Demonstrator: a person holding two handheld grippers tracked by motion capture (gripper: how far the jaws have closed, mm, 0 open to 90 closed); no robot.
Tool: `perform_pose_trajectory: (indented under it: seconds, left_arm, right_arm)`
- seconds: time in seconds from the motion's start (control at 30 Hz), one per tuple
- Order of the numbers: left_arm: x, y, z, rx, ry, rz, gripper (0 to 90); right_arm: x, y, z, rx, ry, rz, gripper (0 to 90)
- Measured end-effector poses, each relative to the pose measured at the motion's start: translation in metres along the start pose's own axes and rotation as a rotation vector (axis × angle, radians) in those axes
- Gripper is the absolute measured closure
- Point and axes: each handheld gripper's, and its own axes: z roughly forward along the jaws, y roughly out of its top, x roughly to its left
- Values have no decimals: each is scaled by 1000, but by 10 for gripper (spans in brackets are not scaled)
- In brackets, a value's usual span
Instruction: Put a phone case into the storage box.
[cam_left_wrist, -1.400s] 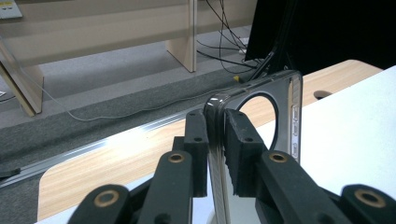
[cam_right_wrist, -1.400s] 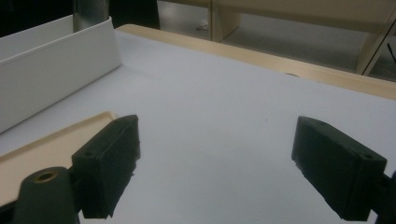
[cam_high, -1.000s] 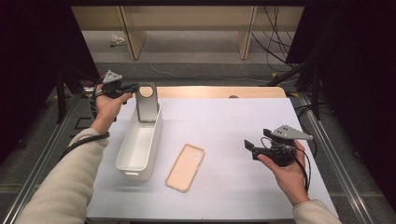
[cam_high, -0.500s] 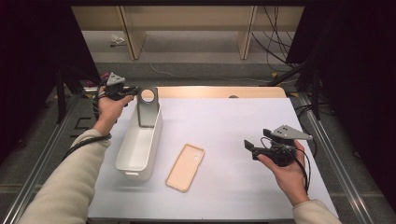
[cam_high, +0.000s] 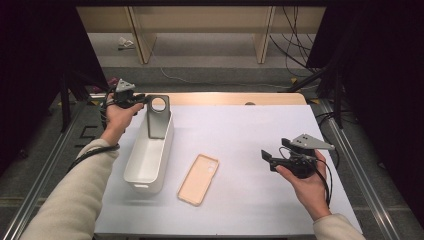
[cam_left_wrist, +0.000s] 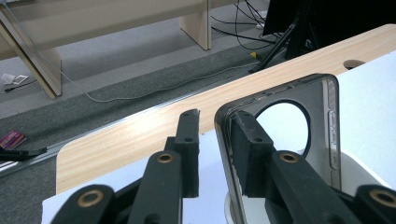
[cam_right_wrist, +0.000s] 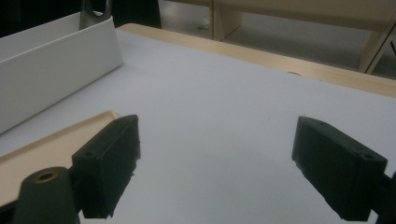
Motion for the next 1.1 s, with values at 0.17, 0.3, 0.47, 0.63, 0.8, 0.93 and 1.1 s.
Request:
perform_pose_trajectory:
  seconds: [0.17,0.3,0.47,0.63,0.8,0.93,1.1]
  left_arm:
    - [0,-1,1,4,4,-5,711]
    - [1,-1,1,9,8,-13,691]
    - [2,-2,1,13,9,-12,678]
    - [2,-3,1,15,12,-25,654]
    - [3,-5,-1,23,21,-27,602]
    - [3,-5,-3,31,21,-48,540]
    - [2,-4,-6,22,24,-75,466]
  right_arm:
    - [0,0,0,3,2,0,161]
    - [0,0,0,1,2,1,161]
    - [0,0,0,1,-1,3,161]
    - [0,0,0,2,0,2,161]
    - [0,0,0,3,0,1,161]
    - [0,0,0,4,-1,3,161]
    - [1,0,0,5,-1,2,161]
